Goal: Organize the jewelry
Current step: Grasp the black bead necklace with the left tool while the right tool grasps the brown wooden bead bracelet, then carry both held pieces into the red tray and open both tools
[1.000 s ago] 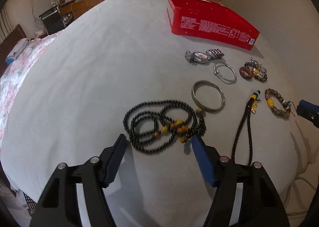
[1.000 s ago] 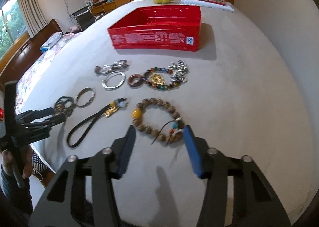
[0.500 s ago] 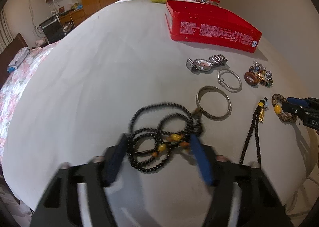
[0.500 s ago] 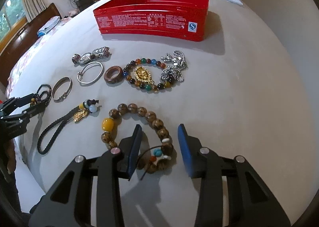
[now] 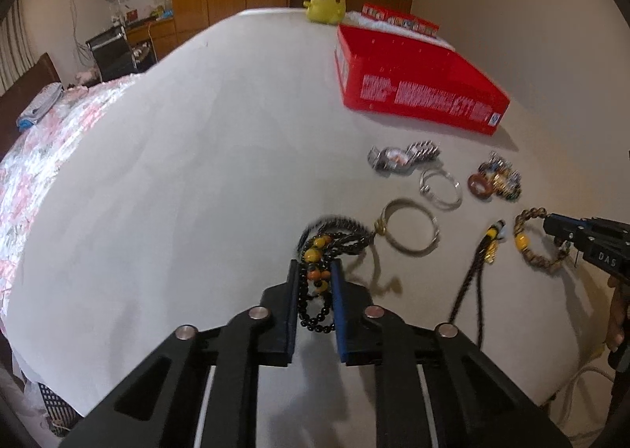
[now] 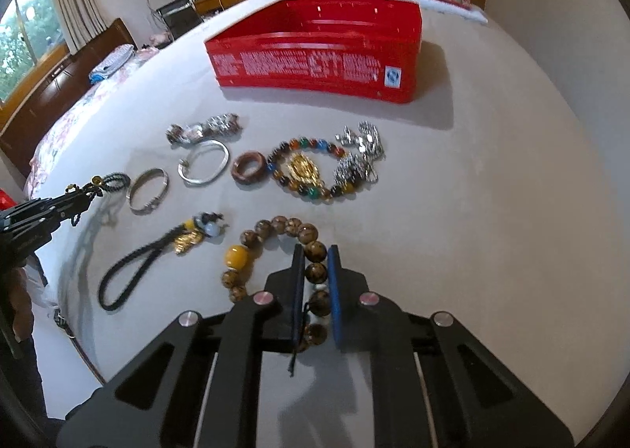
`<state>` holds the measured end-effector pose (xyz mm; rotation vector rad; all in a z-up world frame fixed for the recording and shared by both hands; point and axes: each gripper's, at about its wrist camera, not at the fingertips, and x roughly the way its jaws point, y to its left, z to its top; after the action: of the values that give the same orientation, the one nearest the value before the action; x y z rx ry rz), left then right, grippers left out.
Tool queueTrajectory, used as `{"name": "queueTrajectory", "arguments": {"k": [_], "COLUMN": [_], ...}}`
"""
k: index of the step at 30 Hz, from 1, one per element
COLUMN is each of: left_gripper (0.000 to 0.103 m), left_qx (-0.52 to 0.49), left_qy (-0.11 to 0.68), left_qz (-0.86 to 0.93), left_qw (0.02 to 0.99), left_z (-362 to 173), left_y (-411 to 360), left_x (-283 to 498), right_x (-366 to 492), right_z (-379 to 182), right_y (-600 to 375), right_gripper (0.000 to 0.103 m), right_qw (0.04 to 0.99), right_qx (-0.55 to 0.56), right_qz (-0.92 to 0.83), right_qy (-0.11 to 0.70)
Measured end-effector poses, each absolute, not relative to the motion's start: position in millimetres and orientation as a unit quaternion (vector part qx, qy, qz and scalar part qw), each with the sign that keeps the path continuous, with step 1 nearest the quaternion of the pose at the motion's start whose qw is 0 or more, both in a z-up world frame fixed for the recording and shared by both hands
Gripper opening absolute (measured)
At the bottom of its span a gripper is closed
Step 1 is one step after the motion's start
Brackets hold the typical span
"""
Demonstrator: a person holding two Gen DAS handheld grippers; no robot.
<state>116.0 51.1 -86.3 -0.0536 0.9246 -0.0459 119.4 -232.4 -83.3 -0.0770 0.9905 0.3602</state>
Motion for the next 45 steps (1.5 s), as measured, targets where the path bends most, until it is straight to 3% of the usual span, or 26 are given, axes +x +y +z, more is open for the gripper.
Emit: {"name": "queueTrajectory", "arguments": {"k": [28, 45], "left_gripper": [0.01, 0.01], "left_qx": [0.044, 0.078], "left_qy": [0.333, 0.296], "left_qz": [-0.069, -0.119], "left_qw": [0.939, 0.944], "left_z": [38, 112], "left_y": [26, -11], "left_x": [117, 230], "right_x": [101, 223], "right_z": [29, 87], "right_y": [-222, -218], "right_gripper": [0.01, 0.01], "right_qw": [0.896, 0.89], "right_qx": [-0.039, -0.036], "right_qz": [0.228, 0.233], "right_qy": [0.378, 0.39]}}
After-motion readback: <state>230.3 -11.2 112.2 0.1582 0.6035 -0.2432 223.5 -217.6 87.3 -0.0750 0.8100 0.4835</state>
